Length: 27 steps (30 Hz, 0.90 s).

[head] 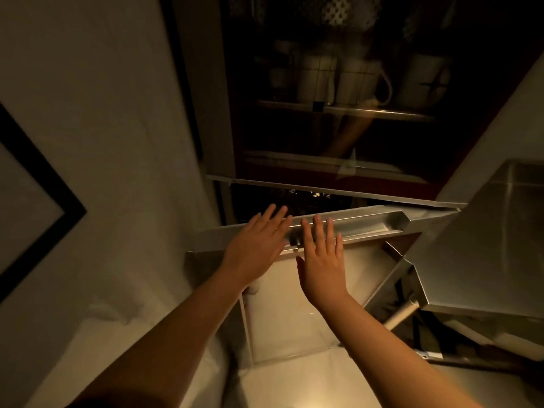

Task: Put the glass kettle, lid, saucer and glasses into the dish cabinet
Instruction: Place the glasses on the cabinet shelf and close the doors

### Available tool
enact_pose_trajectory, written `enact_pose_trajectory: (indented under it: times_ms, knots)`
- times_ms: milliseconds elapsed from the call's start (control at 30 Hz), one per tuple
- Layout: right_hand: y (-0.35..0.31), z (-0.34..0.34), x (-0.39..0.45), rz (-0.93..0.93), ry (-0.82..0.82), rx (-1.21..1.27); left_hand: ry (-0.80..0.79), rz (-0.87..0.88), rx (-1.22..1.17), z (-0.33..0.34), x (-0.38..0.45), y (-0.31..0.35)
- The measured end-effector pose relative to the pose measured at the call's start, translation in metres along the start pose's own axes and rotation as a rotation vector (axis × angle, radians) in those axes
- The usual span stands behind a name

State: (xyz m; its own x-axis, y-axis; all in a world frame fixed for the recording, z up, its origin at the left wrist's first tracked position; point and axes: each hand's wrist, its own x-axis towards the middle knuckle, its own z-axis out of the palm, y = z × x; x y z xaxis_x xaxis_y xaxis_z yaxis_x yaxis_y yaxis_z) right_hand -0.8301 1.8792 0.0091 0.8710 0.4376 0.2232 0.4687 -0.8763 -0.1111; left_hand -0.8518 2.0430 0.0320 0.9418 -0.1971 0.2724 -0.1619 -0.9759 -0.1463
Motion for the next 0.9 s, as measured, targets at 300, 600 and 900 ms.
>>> enact_pose_trajectory:
  times_ms: [300, 600, 900]
  knots:
    - [0.014, 0.023, 0.035, -0.078, -0.058, -0.112, 0.025, -0.150, 0.113, 0.040, 0.009, -0.015]
    - [0.033, 0.034, 0.075, -0.110, -0.120, -0.230, -0.051, -0.202, 0.080, 0.082, 0.041, -0.028]
    - [0.032, 0.030, 0.074, -0.139, -0.096, -0.213, -0.150, -0.235, 0.067, 0.072, 0.043, -0.018]
